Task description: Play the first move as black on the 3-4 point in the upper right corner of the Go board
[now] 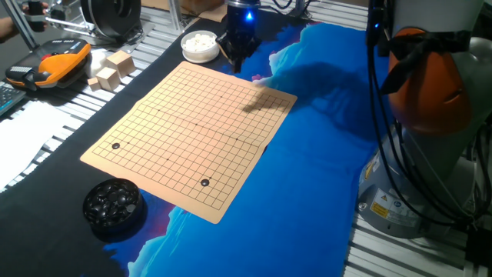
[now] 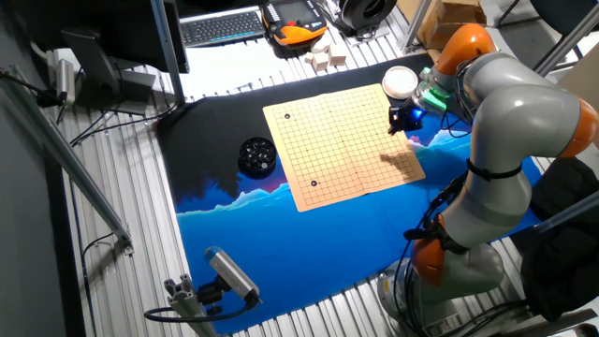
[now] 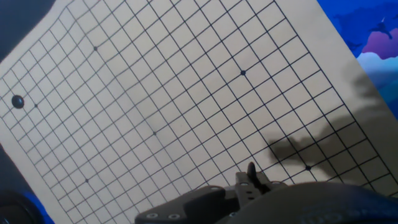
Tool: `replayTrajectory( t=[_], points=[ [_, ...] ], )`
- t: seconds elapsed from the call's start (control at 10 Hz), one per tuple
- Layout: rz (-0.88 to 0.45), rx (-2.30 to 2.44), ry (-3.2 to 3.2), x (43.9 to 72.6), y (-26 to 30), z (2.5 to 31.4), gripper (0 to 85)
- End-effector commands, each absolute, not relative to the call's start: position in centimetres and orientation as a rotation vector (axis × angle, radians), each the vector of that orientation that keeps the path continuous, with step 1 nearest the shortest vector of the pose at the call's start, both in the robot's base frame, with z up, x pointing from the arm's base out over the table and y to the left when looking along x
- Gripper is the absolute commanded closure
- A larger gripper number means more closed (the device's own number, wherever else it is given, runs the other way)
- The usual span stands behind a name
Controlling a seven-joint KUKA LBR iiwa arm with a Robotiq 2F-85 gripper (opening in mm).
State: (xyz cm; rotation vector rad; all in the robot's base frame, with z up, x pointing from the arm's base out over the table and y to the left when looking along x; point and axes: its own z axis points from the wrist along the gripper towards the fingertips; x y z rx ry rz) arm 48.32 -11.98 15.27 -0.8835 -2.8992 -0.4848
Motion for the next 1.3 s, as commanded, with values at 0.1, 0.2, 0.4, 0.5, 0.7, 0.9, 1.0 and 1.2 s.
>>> replayTrajectory(
  t=[0.1, 0.2, 0.4, 0.5, 0.7, 0.9, 1.0, 1.2],
  points=[
    [-0.463, -0.857, -2.912, 48.2, -12.0, 14.9, 85.0],
    [-0.446, -0.837, -2.918, 48.0, -11.9, 14.6, 85.0],
    [-0.382, -0.808, -2.949, 47.6, -11.7, 13.9, 85.0],
    [-0.38, -0.808, -2.949, 47.5, -11.7, 13.8, 85.0],
    [-0.367, -0.811, -2.96, 47.5, -11.7, 13.4, 85.0],
    [-0.363, -0.819, -2.958, 47.5, -11.7, 13.4, 85.0],
    [-0.367, -0.821, -2.951, 47.5, -11.7, 13.4, 85.0],
    [-0.305, -0.769, -2.966, 47.5, -11.7, 13.4, 85.0]
  ],
)
